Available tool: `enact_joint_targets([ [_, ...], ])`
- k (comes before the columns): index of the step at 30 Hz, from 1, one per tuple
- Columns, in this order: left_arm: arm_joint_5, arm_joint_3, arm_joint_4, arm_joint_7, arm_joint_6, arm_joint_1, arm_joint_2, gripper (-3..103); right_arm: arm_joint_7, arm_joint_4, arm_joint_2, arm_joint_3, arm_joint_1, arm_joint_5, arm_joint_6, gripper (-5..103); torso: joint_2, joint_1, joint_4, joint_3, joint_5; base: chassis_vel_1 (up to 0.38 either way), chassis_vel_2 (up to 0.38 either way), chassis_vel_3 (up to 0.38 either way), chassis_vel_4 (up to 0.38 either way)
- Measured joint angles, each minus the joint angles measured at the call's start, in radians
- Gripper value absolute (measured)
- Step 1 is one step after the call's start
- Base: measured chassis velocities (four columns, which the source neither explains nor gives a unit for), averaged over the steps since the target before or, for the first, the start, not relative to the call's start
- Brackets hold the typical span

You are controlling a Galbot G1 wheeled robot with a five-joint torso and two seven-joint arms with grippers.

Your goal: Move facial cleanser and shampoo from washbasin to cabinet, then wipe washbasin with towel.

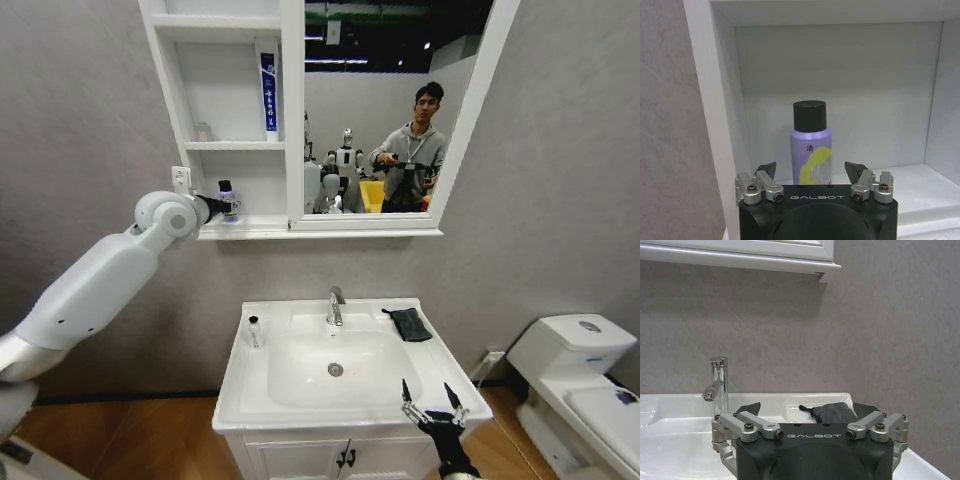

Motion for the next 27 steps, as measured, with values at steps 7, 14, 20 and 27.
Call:
enact_joint_targets([
  [7,-0.044,-0.144,-0.202,-0.021,0.006,0.189,0.110,98,0.002,-0.003,-0.003,-0.014,0.014,-0.002,-0.004,100,0.000,0.000,0.0001,0.000,-0.0001,0.000,0.000,0.000,0.000],
  [14,0.049,-0.325,-0.490,0.047,-0.063,0.595,0.284,100,0.002,-0.008,-0.001,-0.024,0.015,-0.012,-0.009,100,0.000,0.000,0.0010,0.000,-0.0001,0.000,0.000,0.000,0.000],
  [20,0.305,-0.310,-0.515,0.130,-0.189,0.812,0.264,100,0.000,-0.002,0.010,-0.016,0.001,-0.016,-0.001,100,0.000,0.000,-0.0003,0.000,0.0003,0.000,0.000,0.000,0.000],
  [27,0.639,-0.277,-0.325,0.181,-0.377,1.023,0.094,100,-0.001,-0.022,0.007,0.000,0.003,-0.003,0.016,100,0.000,0.000,0.0001,0.000,-0.0002,0.000,0.000,0.000,0.000],
])
